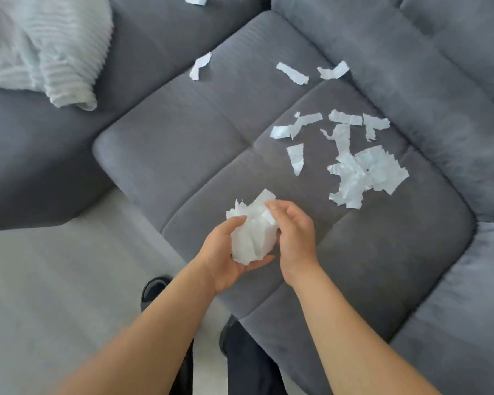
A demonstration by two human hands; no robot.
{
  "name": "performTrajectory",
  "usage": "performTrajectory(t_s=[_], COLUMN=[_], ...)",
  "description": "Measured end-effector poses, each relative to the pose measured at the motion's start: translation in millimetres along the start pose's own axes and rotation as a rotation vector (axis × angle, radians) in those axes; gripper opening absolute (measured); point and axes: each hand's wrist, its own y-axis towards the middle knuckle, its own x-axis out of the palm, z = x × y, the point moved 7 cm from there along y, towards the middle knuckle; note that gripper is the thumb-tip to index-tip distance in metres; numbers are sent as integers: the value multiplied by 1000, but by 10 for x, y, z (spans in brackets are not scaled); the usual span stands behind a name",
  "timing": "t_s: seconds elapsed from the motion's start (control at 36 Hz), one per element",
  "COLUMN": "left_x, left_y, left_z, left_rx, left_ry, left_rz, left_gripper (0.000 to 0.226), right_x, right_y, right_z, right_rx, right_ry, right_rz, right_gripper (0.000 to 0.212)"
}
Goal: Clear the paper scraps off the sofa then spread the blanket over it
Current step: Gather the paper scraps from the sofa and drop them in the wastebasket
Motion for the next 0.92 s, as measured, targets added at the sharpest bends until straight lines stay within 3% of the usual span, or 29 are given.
performTrajectory(t_s=[0.14, 0.36, 0.58, 0.72, 0.92], left_x=[-481, -1489, -2989, -4354, -5546], left_y=[-496, -1310, -2195, -2974, -3807], left_z=[77, 345, 750, 920, 1226], left_rx=[72, 208, 300, 380, 494], left_ry=[-126, -317, -423, -580, -759], left_rz=[-21, 26, 86, 168, 252], left_gripper=[45, 47, 53, 47, 43], right_x=[672, 1893, 3475, 4805, 6329], right_y=[-350, -988, -1757, -2464, -3243], right_z=[132, 507, 1097, 1683, 2113], right_rx=[32, 69, 34, 86, 65], right_ry=[-65, -105, -141, -233, -372], right_rz=[-159, -190, -299, -447, -619], right_gripper=[14, 14, 14, 14, 10])
